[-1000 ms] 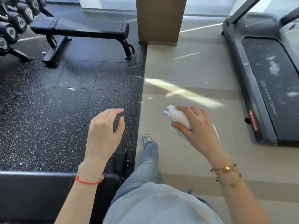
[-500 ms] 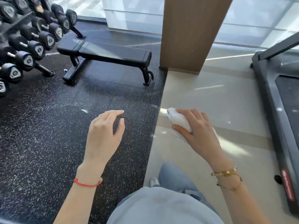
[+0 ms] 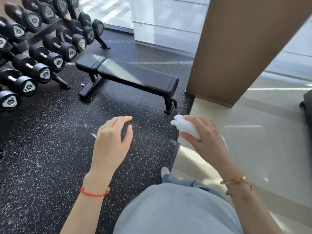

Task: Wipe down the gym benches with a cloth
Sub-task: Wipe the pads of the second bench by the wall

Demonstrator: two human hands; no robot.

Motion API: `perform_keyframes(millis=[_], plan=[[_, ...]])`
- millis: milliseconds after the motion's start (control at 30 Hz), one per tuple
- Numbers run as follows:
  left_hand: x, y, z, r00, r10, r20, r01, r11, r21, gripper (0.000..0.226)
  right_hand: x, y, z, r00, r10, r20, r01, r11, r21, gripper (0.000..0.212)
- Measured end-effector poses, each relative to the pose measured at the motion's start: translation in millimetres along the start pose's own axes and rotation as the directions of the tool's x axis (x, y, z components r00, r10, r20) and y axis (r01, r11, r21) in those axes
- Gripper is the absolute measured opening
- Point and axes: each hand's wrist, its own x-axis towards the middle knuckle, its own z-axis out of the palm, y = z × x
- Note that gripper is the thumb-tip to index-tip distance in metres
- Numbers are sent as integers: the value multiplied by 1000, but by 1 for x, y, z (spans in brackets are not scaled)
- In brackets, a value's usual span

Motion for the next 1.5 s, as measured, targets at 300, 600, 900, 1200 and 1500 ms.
perform_keyframes(millis=[300, 600, 900, 1200, 1500], plan=[[166, -36, 30, 996, -85, -23, 85, 996, 3, 25, 202, 18, 17, 994, -90, 64, 92, 995, -30, 51], [362, -121, 59, 998, -11, 62, 13, 999, -41, 33, 363, 16, 82, 999, 6, 50, -3, 998, -59, 49], [553, -196, 79, 967, 202, 154, -196, 979, -54, 29, 511, -2, 136, 987, 150, -66, -151, 988, -22, 50], [668, -217, 152, 926, 292, 237, -263, 954, -147, 29, 605, 45, 163, 964, 257, -73, -261, 964, -53, 55], [727, -253, 280, 929, 285, 234, -273, 958, -84, 33, 679, 159, 233, 967, 247, -67, -254, 959, -128, 55]])
